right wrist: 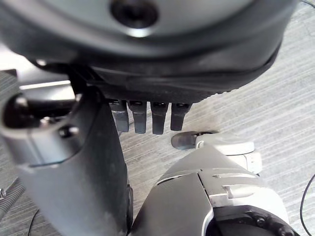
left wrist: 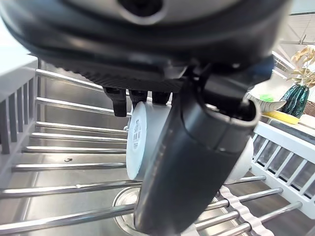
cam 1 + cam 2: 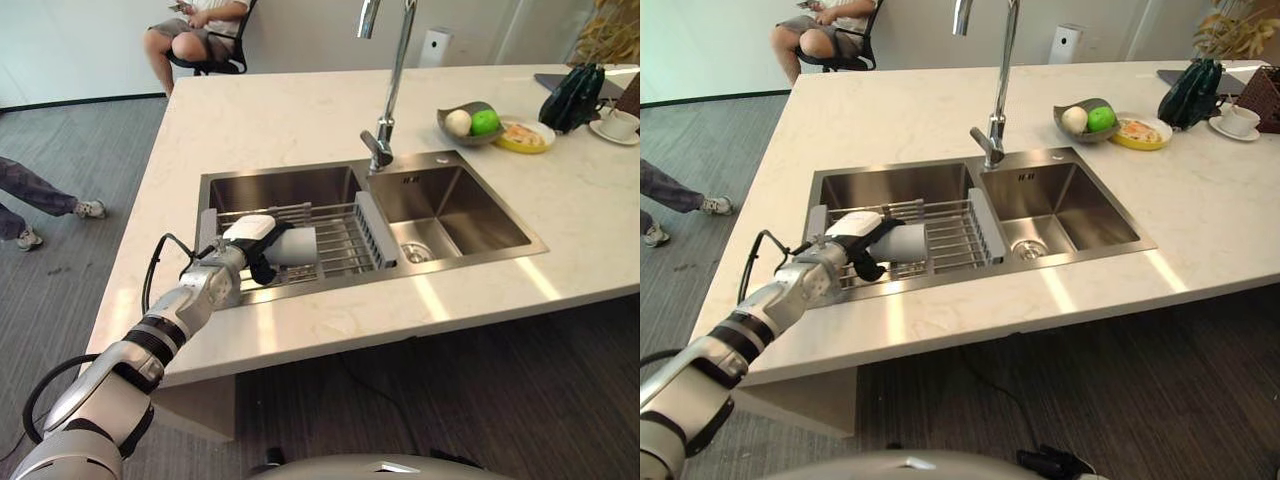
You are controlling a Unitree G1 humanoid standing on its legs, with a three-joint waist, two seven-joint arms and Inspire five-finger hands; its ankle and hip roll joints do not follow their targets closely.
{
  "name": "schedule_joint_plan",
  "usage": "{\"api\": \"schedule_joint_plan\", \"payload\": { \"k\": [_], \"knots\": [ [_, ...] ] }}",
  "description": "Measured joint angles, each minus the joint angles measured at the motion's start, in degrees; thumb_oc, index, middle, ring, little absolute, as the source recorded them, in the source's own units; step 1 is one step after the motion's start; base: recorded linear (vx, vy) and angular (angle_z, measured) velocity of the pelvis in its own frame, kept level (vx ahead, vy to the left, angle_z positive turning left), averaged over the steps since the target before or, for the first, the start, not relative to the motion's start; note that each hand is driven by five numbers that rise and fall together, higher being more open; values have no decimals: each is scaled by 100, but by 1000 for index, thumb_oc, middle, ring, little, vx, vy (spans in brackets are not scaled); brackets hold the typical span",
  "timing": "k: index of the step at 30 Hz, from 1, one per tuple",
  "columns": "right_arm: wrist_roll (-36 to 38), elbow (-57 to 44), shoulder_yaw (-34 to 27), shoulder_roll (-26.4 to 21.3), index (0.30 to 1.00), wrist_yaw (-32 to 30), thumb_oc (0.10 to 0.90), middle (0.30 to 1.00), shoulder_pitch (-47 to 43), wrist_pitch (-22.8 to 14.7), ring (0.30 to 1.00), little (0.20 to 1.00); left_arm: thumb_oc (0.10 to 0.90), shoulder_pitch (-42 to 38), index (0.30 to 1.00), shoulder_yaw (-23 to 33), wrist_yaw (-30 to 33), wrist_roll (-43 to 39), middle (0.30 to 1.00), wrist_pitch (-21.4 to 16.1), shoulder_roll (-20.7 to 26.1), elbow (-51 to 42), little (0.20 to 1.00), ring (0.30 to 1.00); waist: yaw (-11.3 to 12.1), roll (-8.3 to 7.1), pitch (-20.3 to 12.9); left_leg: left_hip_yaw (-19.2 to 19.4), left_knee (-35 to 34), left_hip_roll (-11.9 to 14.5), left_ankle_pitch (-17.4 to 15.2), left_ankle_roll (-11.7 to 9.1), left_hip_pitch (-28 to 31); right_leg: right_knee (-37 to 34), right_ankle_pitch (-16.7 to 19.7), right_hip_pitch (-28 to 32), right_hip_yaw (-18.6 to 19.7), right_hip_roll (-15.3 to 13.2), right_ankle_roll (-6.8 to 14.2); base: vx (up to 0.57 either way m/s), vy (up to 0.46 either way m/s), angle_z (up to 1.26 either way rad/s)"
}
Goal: Place the dishes in the dishwasher.
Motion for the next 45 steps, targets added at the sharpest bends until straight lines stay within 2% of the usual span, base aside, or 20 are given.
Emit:
{"api": "schedule_joint_plan", "payload": {
  "k": [1, 5, 6, 7, 8, 20, 25, 27, 30, 31, 32, 34, 36, 39, 40, 41, 42, 43, 44, 45],
  "knots": [
    [-1, 7, 6, -1, 900, 0, 800, 900, -12, 6, 900, 900, 800, -244, 900, -114, -9, -5, 900, 51, -127, 299, 900, 900, 6, 0, 0, 0, 0, -3, 0, 0, -1, 6, 0, -3, 0, -4, 0, 0, 0, 0],
    [-1, 5, 8, -3, 900, 1, 800, 900, -34, 15, 900, 900, 800, -444, 900, -246, -64, -2, 900, 150, -127, 333, 900, 900, -33, 6, 11, 12, 0, -5, -1, 0, -18, 9, 0, -30, 12, -8, 0, 0, 0, 0],
    [0, 7, 8, -2, 900, 2, 800, 900, -34, 16, 900, 900, 679, -539, 719, -394, -107, -1, 719, 159, -148, 393, 719, 719, -37, 3, 24, 13, 2, -6, -1, 0, -21, 10, 0, -33, 13, -7, 0, 0, 0, 0],
    [-1, 7, 8, -3, 900, 3, 800, 900, -42, 17, 900, 900, 445, -596, 368, -520, -163, -1, 368, 155, -157, 408, 368, 368, -38, 2, 32, 15, 7, -6, -1, 0, -20, 10, 0, -34, 14, -8, 0, 0, 0, 0],
    [-1, 18, 8, -6, 900, 3, 800, 900, -49, 22, 900, 900, 400, -735, 300, -693, -193, 26, 300, 154, -165, 436, 300, 300, -28, 4, 38, 15, 10, -8, -2, 1, -21, 10, 0, -33, 12, -9, 0, 0, 0, 0],
    [2, 23, 19, -14, 900, -28, 800, 900, -74, 21, 900, 900, 400, -1018, 300, -1054, -229, 182, 300, 28, -176, 445, 300, 300, -26, 21, 52, 6, 13, -6, -1, 2, -18, 8, 0, -21, 2, -11, 0, 0, -3, 0],
    [5, 16, 46, -9, 900, -41, 800, 900, -66, -7, 900, 900, 400, -561, 300, -975, -132, 266, 300, -210, 472, -731, 300, 300, -3, 28, 60, -15, 27, 1, 0, 3, 18, -20, 0, 51, -25, 2, 0, -8, -47, 2],
    [6, 8, 44, -1, 900, -57, 800, 900, -31, -52, 900, 900, 400, 112, 300, -320, 16, 220, 300, -377, 683, -1533, 300, 300, -9, 28, 76, -45, 27, 6, 0, 0, 49, -24, -1, 94, -70, 12, -1, -11, -90, 9],
    [0, -80, 22, 62, 900, -129, 800, 900, 32, -70, 900, 900, 400, 1738, 300, 1348, 379, -298, 300, -614, 342, -2704, 300, 300, 141, 17, 83, -170, 30, 18, 3, -8, 84, -29, -48, 205, -203, 47, -24, -1, -95, 17],
    [0, -80, 22, 62, 900, -129, 800, 900, 32, -70, 900, 900, 400, 1738, 300, 1348, 379, -298, 300, -614, 342, -2704, 300, 300, 141, 17, 83, -170, 30, 18, 3, -8, 84, -29, -48, 205, -203, 47, -24, -40, -88, 20],
    [3, -45, 27, 100, 900, -137, 800, 900, 138, -84, 900, 900, 400, 2209, 300, 1909, 575, -880, 300, -638, 26, -2988, 300, 300, 342, -3, 85, -281, 26, 35, 18, -37, 72, -52, -82, 242, -284, 79, -56, -81, -188, 34],
    [-7, -50, 55, 104, 900, -150, 800, 900, 66, -60, 900, 900, 400, 2464, 300, 2398, 644, -1475, 300, -582, -42, -3023, 300, 300, 545, 21, 83, -476, 35, 65, 75, -90, 31, 20, -157, 301, -464, 152, -24, -85, -237, 45],
    [-13, -37, 95, 198, 900, -142, 800, 900, 139, -79, 900, 900, 400, 3152, 300, 3640, 672, -2727, 300, -675, -738, -3603, 300, 300, 680, 40, 120, -703, 36, 86, 160, -164, -86, -48, -162, 325, -678, 259, -67, -104, -168, 62],
    [-51, 56, 282, 133, 900, -109, 800, 900, 149, -78, 900, 900, 400, 3132, 300, 4293, 901, -3935, 300, -682, -938, -3636, 300, 300, 1300, 151, 196, -1250, 46, 164, 349, -260, -274, 11, -228, 414, -1147, 494, -188, -268, -137, 74],
    [-51, 56, 282, 133, 900, -109, 800, 900, 149, -78, 900, 900, 400, 3132, 300, 4293, 901, -3935, 300, -682, -938, -3636, 300, 300, 1300, 151, 196, -1250, 46, 164, 349, -260, -274, 11, -228, 414, -1147, 494, -188, -270, -32, 103],
    [-69, 40, 295, 67, 900, -93, 800, 900, 169, -112, 900, 900, 400, 2980, 300, 4351, 894, -4241, 300, -726, -1039, -3635, 300, 300, 1426, 310, 306, -1741, 238, 152, 433, -350, -663, 188, -278, 344, -1485, 646, -287, -233, -5, 200],
    [-43, 3, 139, -39, 900, -79, 800, 900, 175, -165, 900, 900, 400, 2749, 300, 4285, 854, -4479, 300, -764, -1254, -3645, 300, 300, 1488, 542, 447, -2488, 394, 59, 762, -689, -1178, 377, -362, 156, -1933, 849, -456, -304, 6, 369],
    [-134, -246, 54, -235, 900, -103, 800, 900, 219, -138, 900, 900, 400, 2579, 300, 4260, 771, -4610, 300, -811, -1382, -3704, 300, 300, 1499, 582, 576, -2734, -29, -179, 1033, -1200, -1614, 317, -503, -37, -2474, 881, -645, -253, 44, 381],
    [-291, -322, -22, -435, 900, -123, 800, 900, 214, -110, 900, 900, 400, 2662, 300, 4347, 752, -4688, 300, -821, -1538, -3657, 300, 300, 1604, 647, 714, -1199, 22, -76, 430, -784, -1692, 371, -459, -119, -2964, 779, -754, -143, 40, 304],
    [-470, -329, -34, -523, 900, -128, 800, 900, 63, -119, 900, 900, 400, 3020, 300, 4632, 787, -4747, 300, -829, -1430, -3655, 300, 300, 1682, 478, 726, 443, 47, 53, 267, -499, -1645, 441, -448, -335, -3215, 551, -756, -175, 131, 174]
  ]
}}
